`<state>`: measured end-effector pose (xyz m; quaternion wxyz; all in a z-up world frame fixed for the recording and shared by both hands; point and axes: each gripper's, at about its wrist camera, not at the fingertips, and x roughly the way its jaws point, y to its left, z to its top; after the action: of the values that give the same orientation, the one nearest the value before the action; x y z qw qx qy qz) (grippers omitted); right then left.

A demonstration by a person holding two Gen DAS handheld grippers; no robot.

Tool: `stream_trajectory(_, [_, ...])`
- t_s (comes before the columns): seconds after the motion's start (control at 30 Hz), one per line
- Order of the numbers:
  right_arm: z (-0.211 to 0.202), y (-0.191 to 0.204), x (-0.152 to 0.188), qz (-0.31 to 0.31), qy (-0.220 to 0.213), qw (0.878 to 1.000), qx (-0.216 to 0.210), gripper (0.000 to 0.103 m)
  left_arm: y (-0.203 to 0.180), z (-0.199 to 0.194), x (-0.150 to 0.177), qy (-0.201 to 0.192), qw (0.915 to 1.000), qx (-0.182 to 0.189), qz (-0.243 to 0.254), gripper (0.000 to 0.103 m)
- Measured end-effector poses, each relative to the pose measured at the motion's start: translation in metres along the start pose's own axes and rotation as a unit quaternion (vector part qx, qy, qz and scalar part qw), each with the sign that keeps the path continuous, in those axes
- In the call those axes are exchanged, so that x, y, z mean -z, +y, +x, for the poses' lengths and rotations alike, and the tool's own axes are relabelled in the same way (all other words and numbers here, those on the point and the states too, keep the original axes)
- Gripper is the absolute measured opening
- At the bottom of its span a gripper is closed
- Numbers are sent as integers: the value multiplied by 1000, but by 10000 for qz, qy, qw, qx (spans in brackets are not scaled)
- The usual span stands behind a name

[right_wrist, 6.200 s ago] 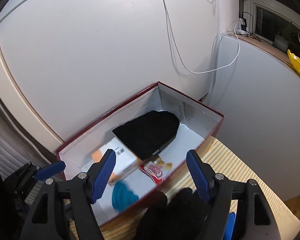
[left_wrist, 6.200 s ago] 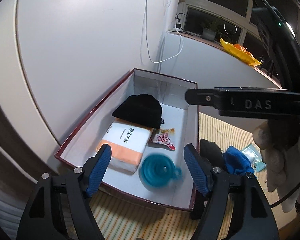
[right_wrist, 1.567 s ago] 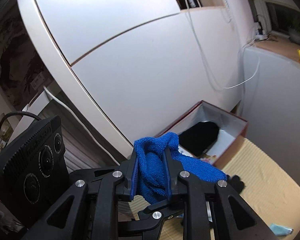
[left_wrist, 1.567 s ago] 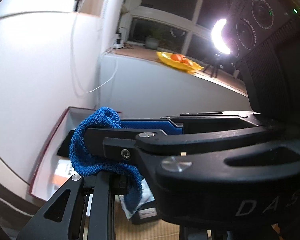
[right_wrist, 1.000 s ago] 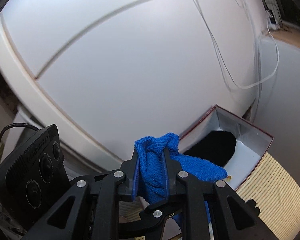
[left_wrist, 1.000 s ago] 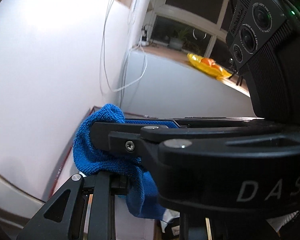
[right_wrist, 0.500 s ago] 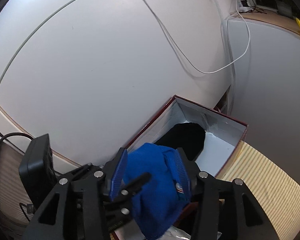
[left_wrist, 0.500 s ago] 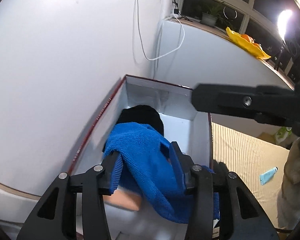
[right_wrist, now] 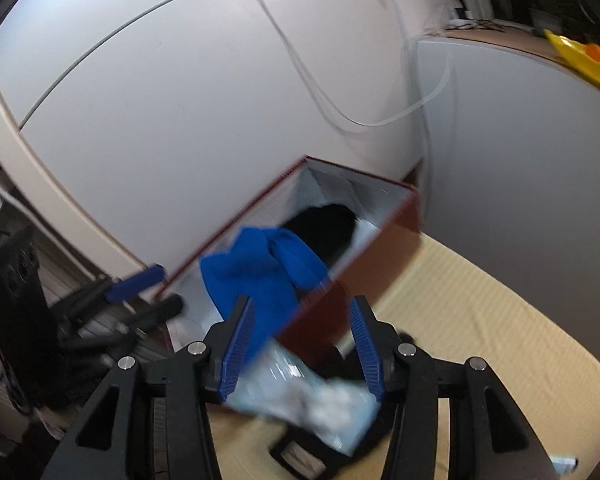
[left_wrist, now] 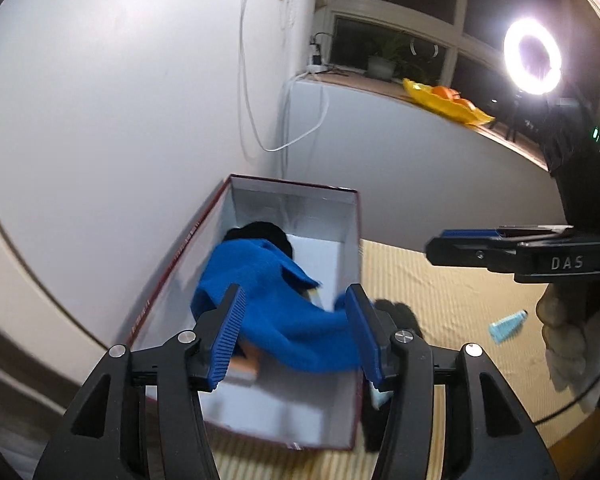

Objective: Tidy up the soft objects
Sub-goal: 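Lower the towel into the box and open the right tool, then move the right tool back to the black glove under the cotton pack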

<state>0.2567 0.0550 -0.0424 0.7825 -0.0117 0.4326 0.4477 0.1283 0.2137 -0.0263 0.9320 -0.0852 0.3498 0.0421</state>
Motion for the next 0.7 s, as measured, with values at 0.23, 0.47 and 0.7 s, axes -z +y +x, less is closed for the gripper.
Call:
stream_trajectory(0.23, [-36, -40, 64, 382, 19, 9991, 208, 46, -16, -27, 23, -120, 9994, 305, 63, 51])
stream_trajectory(0.47, [-34, -57, 91, 619, 115, 9980, -57, 46, -59, -33, 77, 49, 9976, 682, 73, 51])
stream_trajectory(0.7, [-5, -43, 81, 536, 174, 9980, -288, 44, -93, -3, 106, 320, 9967, 740, 77, 51])
